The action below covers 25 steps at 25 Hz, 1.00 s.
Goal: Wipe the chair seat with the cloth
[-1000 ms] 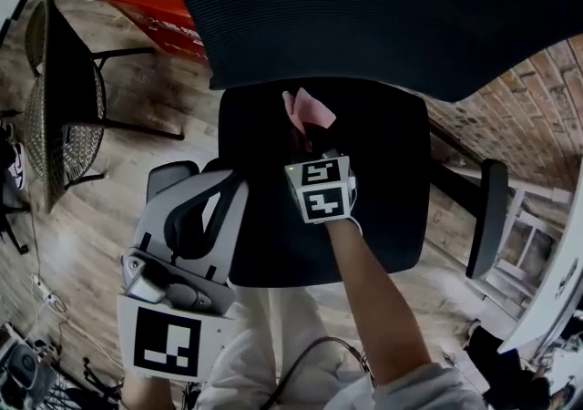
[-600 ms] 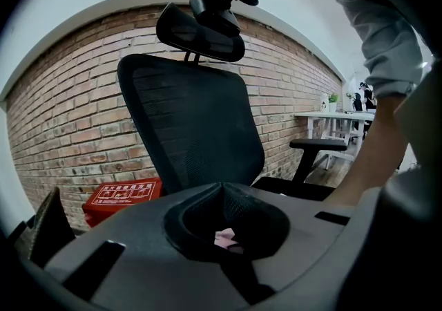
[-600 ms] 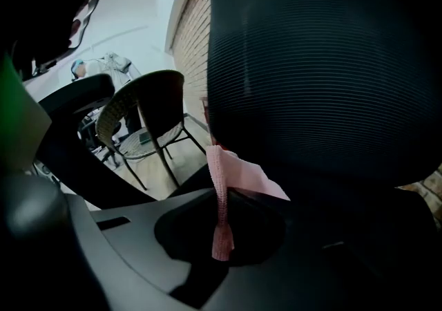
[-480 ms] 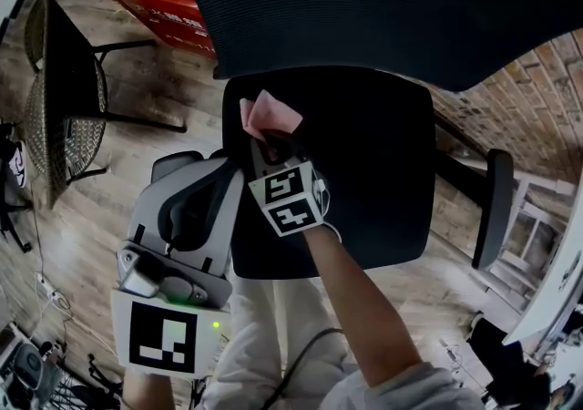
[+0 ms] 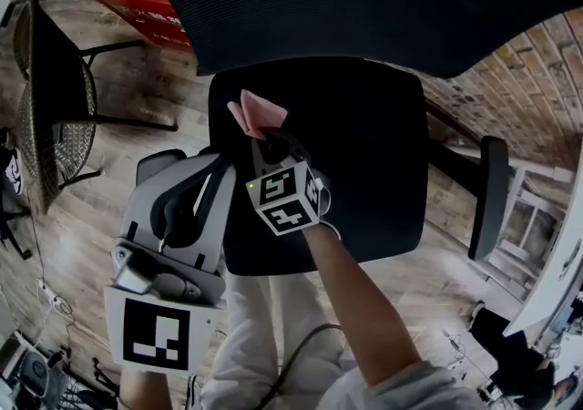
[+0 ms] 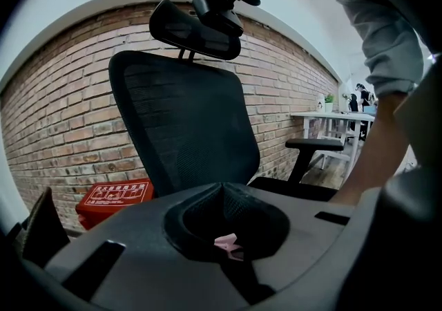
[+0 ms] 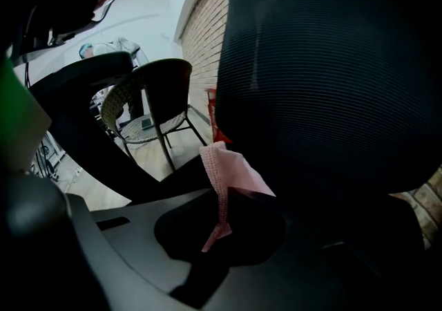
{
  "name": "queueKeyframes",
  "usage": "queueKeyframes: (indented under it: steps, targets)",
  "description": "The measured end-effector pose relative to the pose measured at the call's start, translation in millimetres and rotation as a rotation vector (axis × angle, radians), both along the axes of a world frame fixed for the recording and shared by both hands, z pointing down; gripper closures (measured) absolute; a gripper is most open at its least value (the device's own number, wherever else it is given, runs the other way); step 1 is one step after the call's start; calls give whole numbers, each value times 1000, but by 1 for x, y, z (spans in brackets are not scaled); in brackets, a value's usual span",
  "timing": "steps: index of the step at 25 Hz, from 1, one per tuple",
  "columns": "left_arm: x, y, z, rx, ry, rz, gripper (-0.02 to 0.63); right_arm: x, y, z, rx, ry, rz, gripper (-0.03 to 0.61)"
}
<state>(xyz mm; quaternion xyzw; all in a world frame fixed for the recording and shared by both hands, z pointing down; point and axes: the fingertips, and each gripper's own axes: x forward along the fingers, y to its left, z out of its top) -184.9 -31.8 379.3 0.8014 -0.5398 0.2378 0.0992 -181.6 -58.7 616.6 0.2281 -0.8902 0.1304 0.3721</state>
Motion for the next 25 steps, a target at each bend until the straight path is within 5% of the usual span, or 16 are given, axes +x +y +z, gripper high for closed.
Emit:
queueKeyframes:
  steps: [25]
  targets:
    - [67, -21, 5, -10, -13, 114, 595, 250, -89, 11, 32, 194, 481, 523]
